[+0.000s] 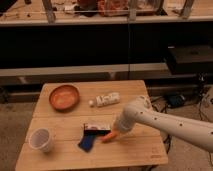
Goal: Place the pepper in the ceramic bowl
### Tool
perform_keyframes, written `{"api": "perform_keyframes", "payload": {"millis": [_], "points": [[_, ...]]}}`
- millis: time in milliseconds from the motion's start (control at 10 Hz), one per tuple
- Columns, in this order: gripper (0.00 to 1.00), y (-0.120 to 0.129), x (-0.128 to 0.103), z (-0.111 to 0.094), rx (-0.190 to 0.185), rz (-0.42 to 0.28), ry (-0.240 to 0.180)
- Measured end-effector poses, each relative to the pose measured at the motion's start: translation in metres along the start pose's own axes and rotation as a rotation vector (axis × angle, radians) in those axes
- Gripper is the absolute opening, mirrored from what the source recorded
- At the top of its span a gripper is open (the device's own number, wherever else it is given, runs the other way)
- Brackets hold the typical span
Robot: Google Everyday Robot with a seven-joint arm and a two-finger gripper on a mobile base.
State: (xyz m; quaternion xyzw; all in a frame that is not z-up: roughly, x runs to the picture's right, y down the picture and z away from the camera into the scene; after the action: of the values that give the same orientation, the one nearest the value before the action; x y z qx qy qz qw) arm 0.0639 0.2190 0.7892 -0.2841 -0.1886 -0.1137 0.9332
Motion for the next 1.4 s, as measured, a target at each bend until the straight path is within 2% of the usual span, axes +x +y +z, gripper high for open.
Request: {"api": "perform_keyframes", "payload": {"millis": [500,800,1100,1400], "points": [[0.01,-0.019,-0.002,-0.016,0.003,-0.031,0.008],[0.01,-0.050,-0.025,-0.027,0.003,-0.086,0.025],[0.01,-0.064,-0.033,-0.032,0.006,-0.119,0.039],[0.01,-0.100,-0.057,-0.034,0.015,-0.173,0.052]]}}
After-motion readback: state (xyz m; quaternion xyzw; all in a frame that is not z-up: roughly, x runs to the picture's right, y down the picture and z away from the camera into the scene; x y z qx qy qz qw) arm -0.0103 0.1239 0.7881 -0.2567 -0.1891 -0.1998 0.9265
